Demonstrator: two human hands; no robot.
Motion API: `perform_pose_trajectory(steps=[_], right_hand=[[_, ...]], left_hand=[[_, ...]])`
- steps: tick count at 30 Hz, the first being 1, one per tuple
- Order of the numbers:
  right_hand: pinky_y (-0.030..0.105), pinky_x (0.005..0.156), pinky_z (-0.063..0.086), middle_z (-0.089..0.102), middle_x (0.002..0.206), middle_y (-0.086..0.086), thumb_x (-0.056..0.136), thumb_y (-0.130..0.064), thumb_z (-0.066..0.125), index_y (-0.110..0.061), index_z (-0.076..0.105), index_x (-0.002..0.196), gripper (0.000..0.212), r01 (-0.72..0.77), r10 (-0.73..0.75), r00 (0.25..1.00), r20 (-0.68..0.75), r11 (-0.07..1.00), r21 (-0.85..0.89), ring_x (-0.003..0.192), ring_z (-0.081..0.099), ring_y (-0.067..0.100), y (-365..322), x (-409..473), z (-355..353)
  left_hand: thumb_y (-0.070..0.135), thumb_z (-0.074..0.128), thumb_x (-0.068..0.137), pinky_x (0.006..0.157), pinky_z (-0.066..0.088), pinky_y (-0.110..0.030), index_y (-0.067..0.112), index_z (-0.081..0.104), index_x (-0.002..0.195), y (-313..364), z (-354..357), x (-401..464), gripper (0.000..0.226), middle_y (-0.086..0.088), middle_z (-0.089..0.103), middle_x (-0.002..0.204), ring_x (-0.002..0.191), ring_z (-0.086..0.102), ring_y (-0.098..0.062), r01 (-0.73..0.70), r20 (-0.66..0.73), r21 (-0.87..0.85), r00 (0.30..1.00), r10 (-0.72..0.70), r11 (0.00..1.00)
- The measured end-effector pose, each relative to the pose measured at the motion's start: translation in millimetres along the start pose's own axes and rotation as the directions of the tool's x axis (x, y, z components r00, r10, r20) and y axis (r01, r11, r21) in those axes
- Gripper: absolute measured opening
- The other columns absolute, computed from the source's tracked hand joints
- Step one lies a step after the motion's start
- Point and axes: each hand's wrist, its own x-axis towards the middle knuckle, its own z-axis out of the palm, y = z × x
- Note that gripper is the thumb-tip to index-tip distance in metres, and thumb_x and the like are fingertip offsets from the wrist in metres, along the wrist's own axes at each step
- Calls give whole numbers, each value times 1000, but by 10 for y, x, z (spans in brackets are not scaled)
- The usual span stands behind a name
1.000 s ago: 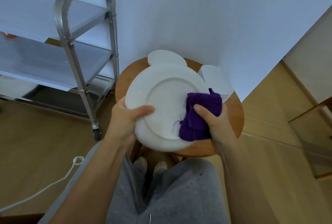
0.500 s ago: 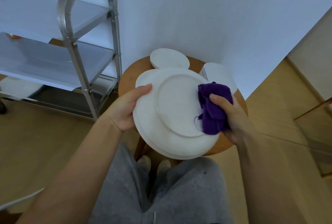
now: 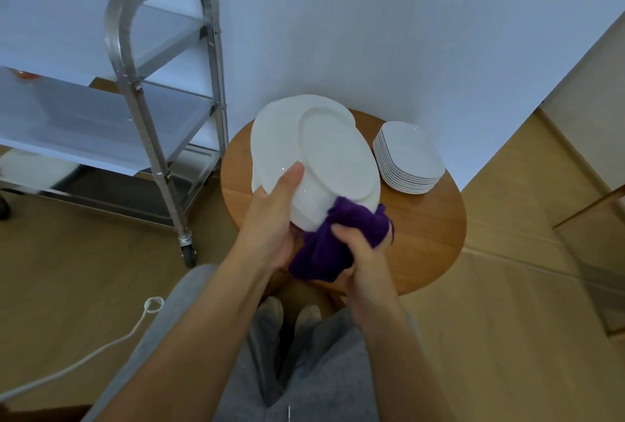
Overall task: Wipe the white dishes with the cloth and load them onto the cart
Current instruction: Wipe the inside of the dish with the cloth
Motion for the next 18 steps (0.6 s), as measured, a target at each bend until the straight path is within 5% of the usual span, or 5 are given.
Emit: perform_pose_trajectory(steps=[2,7,9,13,18], right_hand=[[44,76,56,53,127,5,42,-41,83,-35,28,139,111,-20,21,1000,-13,996,86,107,59,30,-149,91,-93],[20,59,53,53,121,-7,77,-55,65,-37,37,137,68,102,-130,987,-98,963,-251,97,61,13,-522,386,-189],[18,65,54,52,122,-11,89,-42,56,-40,39,133,47,190,-236,968,-85,912,-364,100,59,10,-586,432,-203],[36,97,48,43,135,-12,91,-33,49,-55,36,125,42,420,-430,892,138,680,-601,116,49,10,-586,357,-95],[18,88,45,42,126,-19,97,-22,44,-44,36,134,44,498,-369,865,339,561,-661,103,49,-4,-537,225,156]], left_hand=[[34,63,71,75,58,-33,38,52,105,42,-56,-42,36,8,72,96,98,67,-19,25,61,18,998,-26,1000],[35,60,71,71,57,-27,33,53,110,21,-107,-180,40,7,71,100,97,67,-16,79,200,164,973,-111,983],[32,56,76,68,55,-22,32,56,107,29,-95,-173,31,10,73,95,92,69,-12,90,235,195,962,-136,977],[31,58,80,61,54,-19,32,55,102,97,-38,-69,22,14,73,84,82,69,-6,102,224,248,962,-159,963],[36,60,78,55,53,-19,33,53,99,18,-43,-64,22,16,71,76,76,69,-5,74,80,263,992,-98,962]])
